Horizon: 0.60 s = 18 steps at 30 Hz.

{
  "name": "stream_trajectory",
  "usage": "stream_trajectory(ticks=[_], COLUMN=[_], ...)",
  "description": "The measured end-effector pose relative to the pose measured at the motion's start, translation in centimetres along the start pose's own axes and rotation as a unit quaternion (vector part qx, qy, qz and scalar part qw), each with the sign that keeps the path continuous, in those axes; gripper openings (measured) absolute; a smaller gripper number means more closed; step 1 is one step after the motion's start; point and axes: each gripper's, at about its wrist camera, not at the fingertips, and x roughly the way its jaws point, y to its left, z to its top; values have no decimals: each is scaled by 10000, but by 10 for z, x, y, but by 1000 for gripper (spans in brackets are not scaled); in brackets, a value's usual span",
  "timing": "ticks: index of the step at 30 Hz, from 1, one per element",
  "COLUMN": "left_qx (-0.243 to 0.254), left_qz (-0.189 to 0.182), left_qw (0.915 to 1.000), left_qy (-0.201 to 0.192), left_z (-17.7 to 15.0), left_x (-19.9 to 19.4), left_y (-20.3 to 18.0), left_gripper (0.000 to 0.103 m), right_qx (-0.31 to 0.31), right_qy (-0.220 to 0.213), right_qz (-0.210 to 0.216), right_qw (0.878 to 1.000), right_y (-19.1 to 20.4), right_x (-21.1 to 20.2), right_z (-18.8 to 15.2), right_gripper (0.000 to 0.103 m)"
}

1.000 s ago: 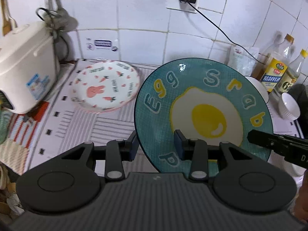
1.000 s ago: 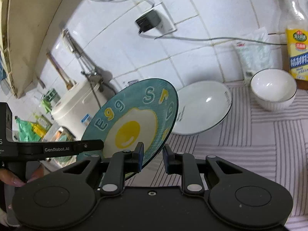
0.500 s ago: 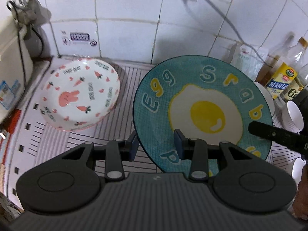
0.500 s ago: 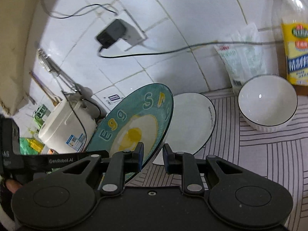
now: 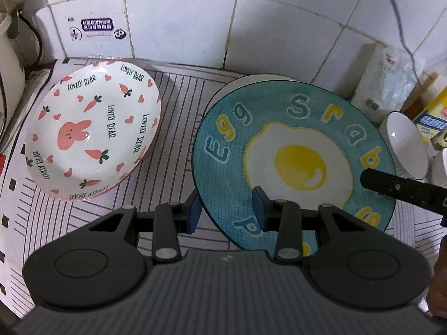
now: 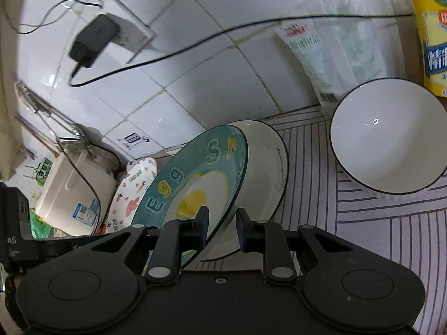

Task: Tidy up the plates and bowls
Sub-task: 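Lower the blue egg plate onto the white sun plate and release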

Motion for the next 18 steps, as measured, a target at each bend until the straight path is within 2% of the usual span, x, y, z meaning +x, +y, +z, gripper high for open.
stream_trajectory(ticks=[6,9,14,18], left_qx=[75,-3,20,27], left_qz=[124,132,124,71], left_qw=[9998,9999,9998,9999], left_qy=[147,91,121,128], left_z=[4,5,6,6], left_x=[8,9,14,17], left_y=[0,-1,-2,-2], left_gripper=[37,37,37,37], right_qx=[-31,58,125,171], right_qy=[265,341,362,294], right_qz=[-101,-160,-392,-384], right_qw=[9996,9993,9985,9987], right_y=[-1,0,5,3], right_x=[14,14,19,19], right_z=[3,5,9,11], right_gripper=[26,26,25,25])
